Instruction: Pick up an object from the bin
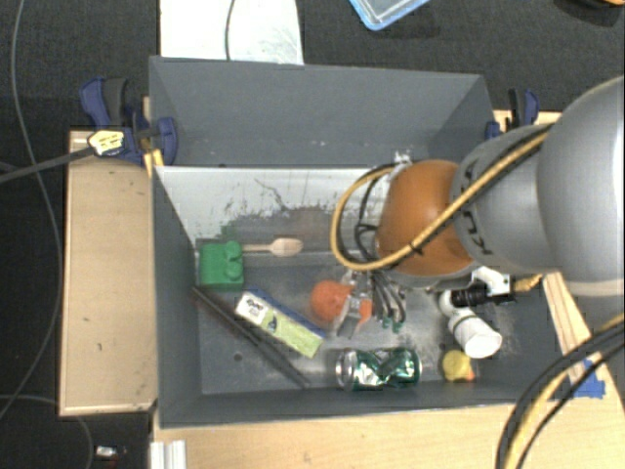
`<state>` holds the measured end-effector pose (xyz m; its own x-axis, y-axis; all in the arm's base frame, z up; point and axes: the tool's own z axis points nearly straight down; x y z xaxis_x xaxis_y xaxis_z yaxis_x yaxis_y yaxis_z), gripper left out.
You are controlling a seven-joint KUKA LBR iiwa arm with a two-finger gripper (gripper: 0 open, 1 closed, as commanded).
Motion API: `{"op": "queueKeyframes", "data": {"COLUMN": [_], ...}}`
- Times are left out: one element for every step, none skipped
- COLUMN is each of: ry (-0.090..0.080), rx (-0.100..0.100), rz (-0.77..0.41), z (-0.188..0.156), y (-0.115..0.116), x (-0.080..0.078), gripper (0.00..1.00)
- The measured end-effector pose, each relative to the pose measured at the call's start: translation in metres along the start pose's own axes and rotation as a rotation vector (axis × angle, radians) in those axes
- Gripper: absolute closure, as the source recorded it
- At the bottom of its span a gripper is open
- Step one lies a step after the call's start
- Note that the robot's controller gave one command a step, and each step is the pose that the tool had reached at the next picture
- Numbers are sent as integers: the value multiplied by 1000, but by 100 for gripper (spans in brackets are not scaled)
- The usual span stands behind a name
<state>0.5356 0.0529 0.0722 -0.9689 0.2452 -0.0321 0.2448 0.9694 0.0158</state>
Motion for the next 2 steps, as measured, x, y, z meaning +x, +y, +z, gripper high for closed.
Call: {"op": "queueKeyframes", "data": {"ry": [0,9], "rx": [0,4], "rz": [0,-11], "z": [0,-47], "y": [0,-4], "x": [0,0], "gripper": [100,100]}}
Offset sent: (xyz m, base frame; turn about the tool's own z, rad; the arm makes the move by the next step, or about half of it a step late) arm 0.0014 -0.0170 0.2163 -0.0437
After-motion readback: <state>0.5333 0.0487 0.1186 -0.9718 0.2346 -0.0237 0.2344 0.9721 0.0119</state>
